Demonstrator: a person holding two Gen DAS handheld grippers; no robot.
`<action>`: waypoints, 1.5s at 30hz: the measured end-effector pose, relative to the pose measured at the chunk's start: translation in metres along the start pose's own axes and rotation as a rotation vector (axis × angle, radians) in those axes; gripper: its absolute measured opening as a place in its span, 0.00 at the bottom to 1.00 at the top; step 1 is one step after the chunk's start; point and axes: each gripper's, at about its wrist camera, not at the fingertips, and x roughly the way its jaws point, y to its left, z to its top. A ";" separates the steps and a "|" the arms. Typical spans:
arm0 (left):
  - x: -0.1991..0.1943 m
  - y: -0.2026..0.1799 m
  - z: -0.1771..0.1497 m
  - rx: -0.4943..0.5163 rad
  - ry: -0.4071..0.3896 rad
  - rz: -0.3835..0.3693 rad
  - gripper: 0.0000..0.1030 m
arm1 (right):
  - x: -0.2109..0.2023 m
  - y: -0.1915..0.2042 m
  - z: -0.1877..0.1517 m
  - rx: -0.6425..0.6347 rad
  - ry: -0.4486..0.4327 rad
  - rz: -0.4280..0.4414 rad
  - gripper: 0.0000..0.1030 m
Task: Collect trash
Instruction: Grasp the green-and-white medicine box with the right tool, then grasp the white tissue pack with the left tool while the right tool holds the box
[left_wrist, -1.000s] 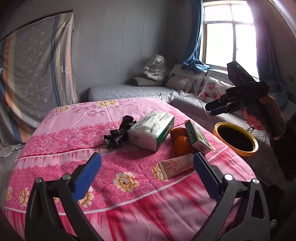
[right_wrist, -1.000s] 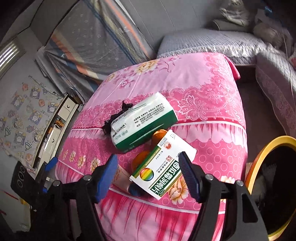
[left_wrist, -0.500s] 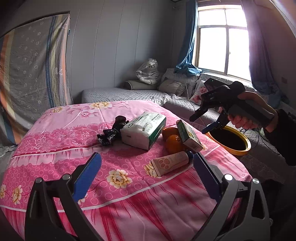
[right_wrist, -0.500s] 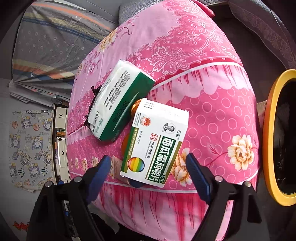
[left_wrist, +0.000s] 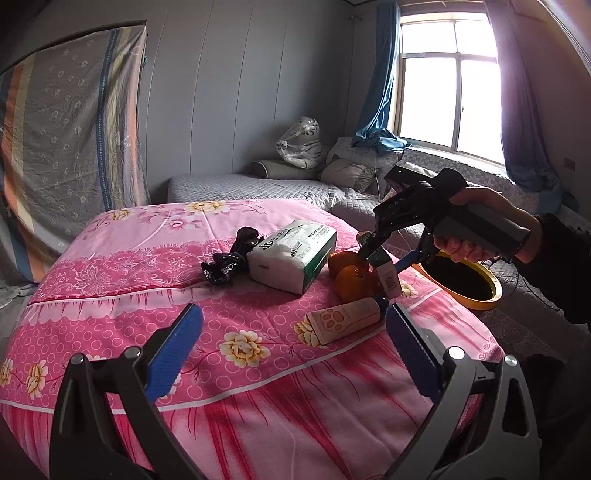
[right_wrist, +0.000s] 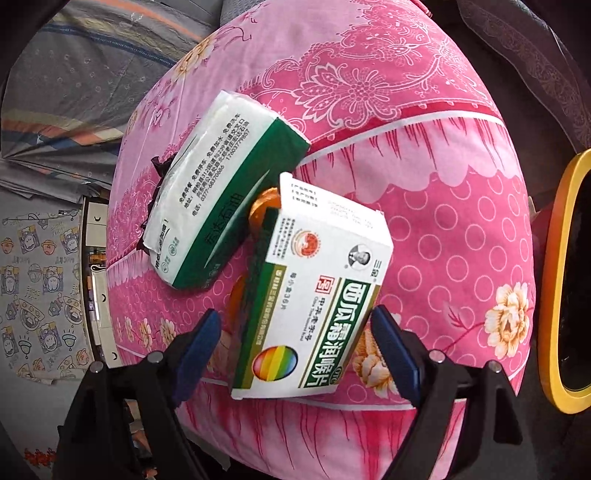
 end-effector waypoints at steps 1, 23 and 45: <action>0.000 0.000 0.000 -0.001 0.000 0.001 0.92 | 0.001 0.000 0.001 -0.003 -0.002 -0.004 0.76; 0.061 -0.028 0.037 0.121 0.151 0.043 0.92 | -0.081 -0.028 -0.044 -0.176 -0.206 0.244 0.21; 0.329 -0.039 0.135 0.393 0.659 -0.189 0.92 | -0.124 -0.131 -0.084 -0.144 -0.318 0.473 0.22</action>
